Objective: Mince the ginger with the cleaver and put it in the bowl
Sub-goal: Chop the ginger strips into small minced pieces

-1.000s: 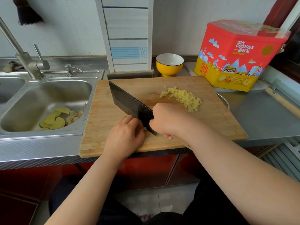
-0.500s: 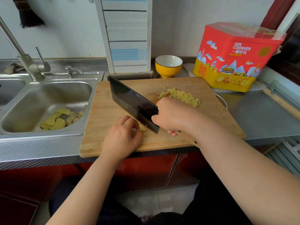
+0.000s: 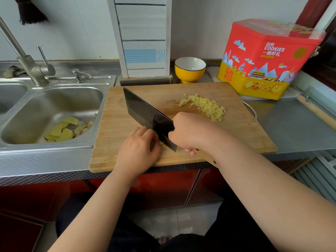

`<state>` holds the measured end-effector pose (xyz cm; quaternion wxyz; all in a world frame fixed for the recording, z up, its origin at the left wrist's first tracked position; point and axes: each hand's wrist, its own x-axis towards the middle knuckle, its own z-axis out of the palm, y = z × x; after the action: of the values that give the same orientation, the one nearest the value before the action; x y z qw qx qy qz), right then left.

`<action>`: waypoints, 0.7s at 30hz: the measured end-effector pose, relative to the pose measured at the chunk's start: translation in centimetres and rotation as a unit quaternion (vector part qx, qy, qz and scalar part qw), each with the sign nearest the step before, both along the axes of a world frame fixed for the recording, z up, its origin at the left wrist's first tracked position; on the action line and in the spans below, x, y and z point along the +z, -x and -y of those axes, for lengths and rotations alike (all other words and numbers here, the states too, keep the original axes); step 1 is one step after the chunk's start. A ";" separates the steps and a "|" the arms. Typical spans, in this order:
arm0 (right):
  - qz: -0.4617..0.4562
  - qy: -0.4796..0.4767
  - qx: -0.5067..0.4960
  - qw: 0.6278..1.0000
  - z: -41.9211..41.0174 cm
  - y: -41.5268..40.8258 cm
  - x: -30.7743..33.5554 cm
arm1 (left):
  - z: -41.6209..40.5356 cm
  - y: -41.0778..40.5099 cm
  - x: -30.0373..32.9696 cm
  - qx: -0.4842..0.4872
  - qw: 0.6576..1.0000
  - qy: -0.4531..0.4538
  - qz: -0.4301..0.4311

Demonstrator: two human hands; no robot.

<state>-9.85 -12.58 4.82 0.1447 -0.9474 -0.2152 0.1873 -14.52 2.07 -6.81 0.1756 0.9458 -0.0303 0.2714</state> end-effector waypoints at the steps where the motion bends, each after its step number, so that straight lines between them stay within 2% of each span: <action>1: -0.001 0.003 0.000 1.000 -0.1 0.0 -0.1 | 0.0 0.0 0.0 0.001 1.000 -0.003 -0.001; 10: -0.017 -0.024 -0.027 0.999 -0.9 -0.9 -1.0 | 0.1 0.1 0.0 0.002 1.000 -0.002 -0.008; 21: -0.121 -0.170 -0.079 0.975 2.4 -3.1 -0.5 | 0.2 0.1 0.4 0.028 0.998 0.047 -0.039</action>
<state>-6.75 -14.97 4.28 0.3427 -0.8934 -0.1496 0.2489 -14.59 1.90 -6.37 0.2132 0.9468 0.0153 0.2405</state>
